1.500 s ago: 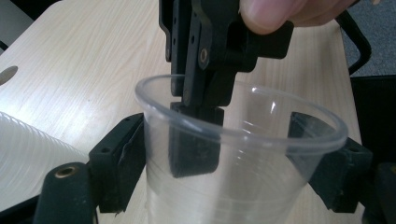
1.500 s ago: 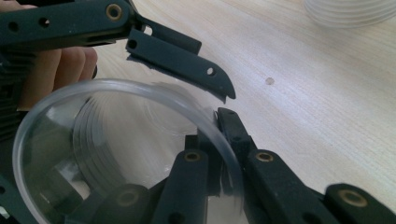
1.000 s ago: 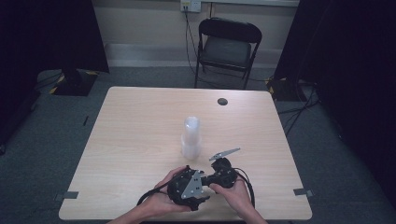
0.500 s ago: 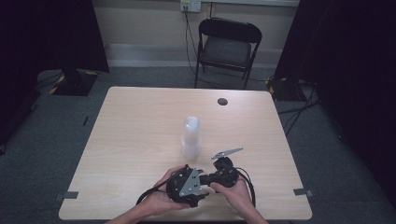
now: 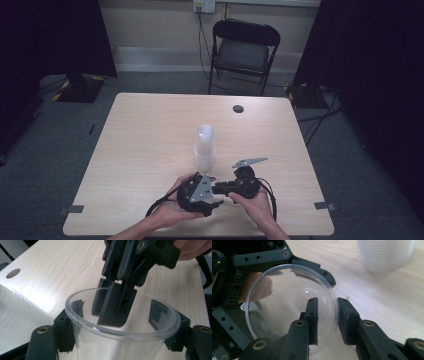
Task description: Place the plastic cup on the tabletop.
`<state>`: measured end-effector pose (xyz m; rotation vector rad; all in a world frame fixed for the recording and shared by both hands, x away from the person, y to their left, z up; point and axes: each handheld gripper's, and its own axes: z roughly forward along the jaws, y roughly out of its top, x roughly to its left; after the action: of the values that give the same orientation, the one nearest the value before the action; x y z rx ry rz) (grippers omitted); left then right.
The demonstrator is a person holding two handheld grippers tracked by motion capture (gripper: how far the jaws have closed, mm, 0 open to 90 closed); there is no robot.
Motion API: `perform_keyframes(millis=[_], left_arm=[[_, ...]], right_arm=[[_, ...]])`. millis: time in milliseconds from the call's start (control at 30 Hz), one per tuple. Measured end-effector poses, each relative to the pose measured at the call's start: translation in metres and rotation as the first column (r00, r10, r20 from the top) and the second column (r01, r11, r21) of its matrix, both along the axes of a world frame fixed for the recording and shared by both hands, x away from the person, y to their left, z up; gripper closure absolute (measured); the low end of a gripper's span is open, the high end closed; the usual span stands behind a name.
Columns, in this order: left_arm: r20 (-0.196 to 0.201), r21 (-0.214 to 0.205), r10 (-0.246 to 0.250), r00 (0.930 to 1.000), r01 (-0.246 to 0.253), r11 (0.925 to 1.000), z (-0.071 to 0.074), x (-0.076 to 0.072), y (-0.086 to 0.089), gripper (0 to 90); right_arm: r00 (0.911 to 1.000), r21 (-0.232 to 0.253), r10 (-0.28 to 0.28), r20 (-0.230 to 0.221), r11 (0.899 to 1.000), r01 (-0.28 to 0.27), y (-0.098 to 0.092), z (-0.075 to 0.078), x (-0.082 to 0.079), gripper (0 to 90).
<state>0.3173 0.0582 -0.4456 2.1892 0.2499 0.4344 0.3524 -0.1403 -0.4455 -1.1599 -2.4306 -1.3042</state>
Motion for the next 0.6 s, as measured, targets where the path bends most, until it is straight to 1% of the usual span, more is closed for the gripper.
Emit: perform_keyframes(millis=[33,100,167,233,267,300,433,467,600], left_arm=[[-0.004,-0.010,0.004,1.0000,-0.004,0.9999,0.000,0.001,0.000,28.1],[-0.010,-0.010,0.013,0.9999,-0.013,0.9999,0.001,0.002,0.002,28.1],[-0.030,-0.029,0.026,0.9992,-0.027,0.9992,0.001,0.003,0.003,28.1],[-0.038,-0.028,0.035,0.9987,-0.036,0.9990,0.001,0.004,0.005,28.1],[-0.043,-0.039,0.042,0.9982,-0.043,0.9983,0.001,0.005,0.006,28.2],[-0.052,-0.041,0.048,0.9975,-0.050,0.9979,0.001,0.006,0.006,28.2],[-0.066,-0.055,0.065,0.9957,-0.068,0.9961,0.002,0.009,0.010,28.3],[-0.073,-0.069,0.072,0.9948,-0.077,0.9946,0.001,0.009,0.010,28.3],[-0.090,-0.080,0.085,0.9924,-0.092,0.9925,0.002,0.010,0.013,28.3]], right_arm=[[1.0000,0.003,-0.003,0.002,1.000,0.003,-0.001,0.000,0.000,71.0],[0.9999,0.015,-0.013,0.009,1.000,0.012,-0.003,0.001,0.000,70.0],[0.9996,0.022,-0.022,0.019,1.000,0.021,-0.005,0.002,0.000,68.8],[0.9992,0.036,-0.029,0.026,0.999,0.028,-0.006,0.004,-0.001,67.4],[0.9989,0.042,-0.031,0.036,0.999,0.029,-0.007,0.004,-0.001,67.2],[0.9987,0.048,-0.030,0.040,0.998,0.028,-0.007,0.005,-0.001,66.9],[0.9977,0.056,-0.037,0.056,0.998,0.034,-0.009,0.007,-0.002,66.5],[0.9976,0.058,-0.039,0.058,0.998,0.036,-0.009,0.007,-0.002,66.5],[0.9965,0.064,-0.043,0.072,0.997,0.038,-0.010,0.008,-0.002,66.1]])
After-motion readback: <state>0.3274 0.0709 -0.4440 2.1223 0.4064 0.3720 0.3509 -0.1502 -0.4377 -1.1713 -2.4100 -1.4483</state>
